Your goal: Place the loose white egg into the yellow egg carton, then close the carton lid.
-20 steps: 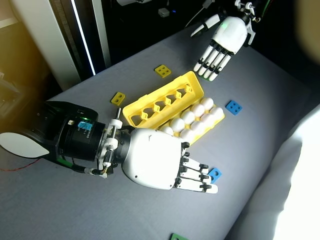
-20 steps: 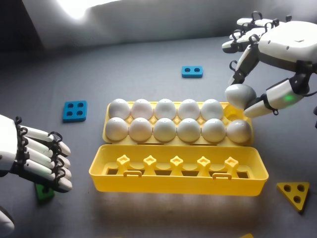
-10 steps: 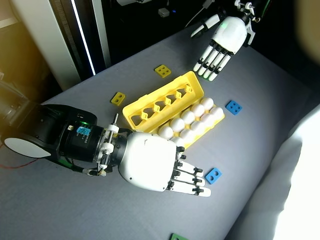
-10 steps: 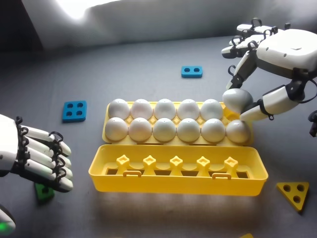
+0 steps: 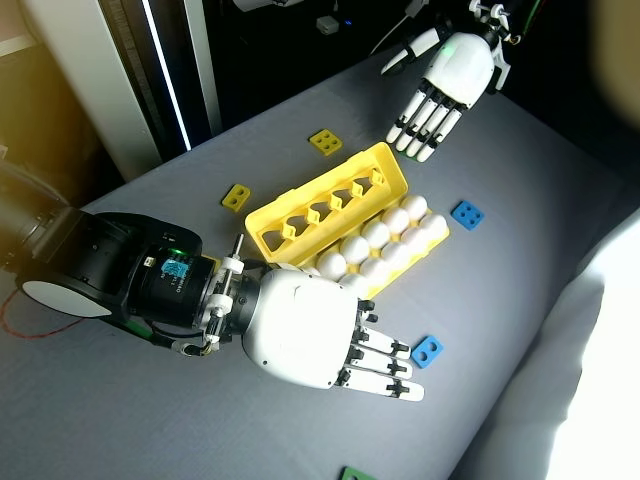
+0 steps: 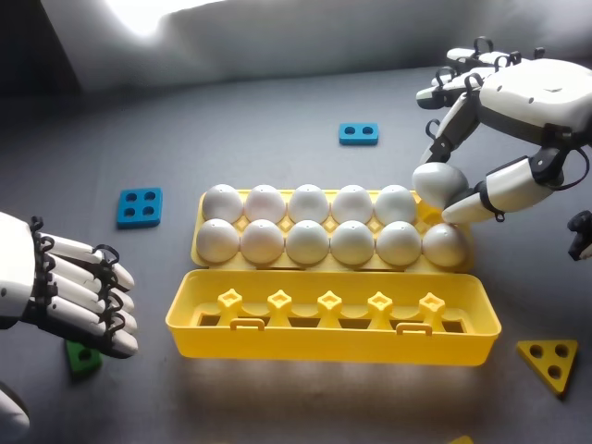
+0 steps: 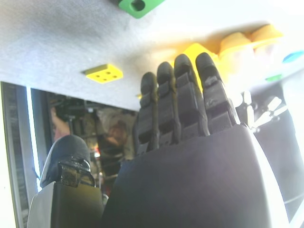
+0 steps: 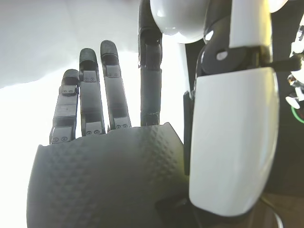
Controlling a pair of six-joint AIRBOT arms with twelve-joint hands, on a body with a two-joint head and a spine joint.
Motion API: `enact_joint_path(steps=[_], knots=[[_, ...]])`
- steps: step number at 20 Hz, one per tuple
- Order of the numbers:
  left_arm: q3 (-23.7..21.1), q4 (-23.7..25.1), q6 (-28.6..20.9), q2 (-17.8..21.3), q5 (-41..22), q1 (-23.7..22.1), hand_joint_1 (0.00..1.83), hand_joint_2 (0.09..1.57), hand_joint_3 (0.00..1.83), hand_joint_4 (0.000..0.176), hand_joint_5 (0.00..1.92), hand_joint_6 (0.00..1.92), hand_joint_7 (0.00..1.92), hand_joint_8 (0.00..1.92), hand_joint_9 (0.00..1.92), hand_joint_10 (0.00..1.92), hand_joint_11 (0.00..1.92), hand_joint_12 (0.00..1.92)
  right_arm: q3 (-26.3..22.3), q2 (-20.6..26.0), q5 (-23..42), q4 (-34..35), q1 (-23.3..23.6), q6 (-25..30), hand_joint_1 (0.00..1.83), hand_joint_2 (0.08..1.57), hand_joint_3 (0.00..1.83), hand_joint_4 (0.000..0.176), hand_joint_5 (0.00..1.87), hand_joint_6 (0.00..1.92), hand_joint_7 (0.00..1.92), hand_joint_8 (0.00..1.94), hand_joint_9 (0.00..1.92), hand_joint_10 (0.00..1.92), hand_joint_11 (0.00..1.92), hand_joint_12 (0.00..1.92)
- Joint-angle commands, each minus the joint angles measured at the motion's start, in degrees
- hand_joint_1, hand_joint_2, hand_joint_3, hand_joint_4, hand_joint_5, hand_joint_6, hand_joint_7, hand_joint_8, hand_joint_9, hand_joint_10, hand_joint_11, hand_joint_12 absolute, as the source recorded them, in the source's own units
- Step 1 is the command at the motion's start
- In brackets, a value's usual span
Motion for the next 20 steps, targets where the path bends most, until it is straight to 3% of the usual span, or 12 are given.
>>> enact_joint_path(steps=[1,20], knots=[[0.22,-3.63,-0.39,0.87,-2.91,-0.33,0.00,1.17,0.00,0.000,0.29,0.00,0.29,0.00,0.23,0.00,0.00,0.39,0.15,0.51,4.38,1.64,-0.06,0.16,1.11,0.97,0.00,0.176,1.34,0.34,0.35,0.00,0.24,0.00,0.00,0.00],[0.31,-3.63,-0.39,0.79,-2.91,-0.42,0.00,1.17,0.00,0.000,0.31,0.00,0.32,0.00,0.26,0.00,0.00,0.42,0.47,-0.47,2.73,2.79,2.69,0.18,1.11,0.97,0.00,0.176,1.35,0.33,0.38,0.01,0.24,0.00,0.00,0.00]])
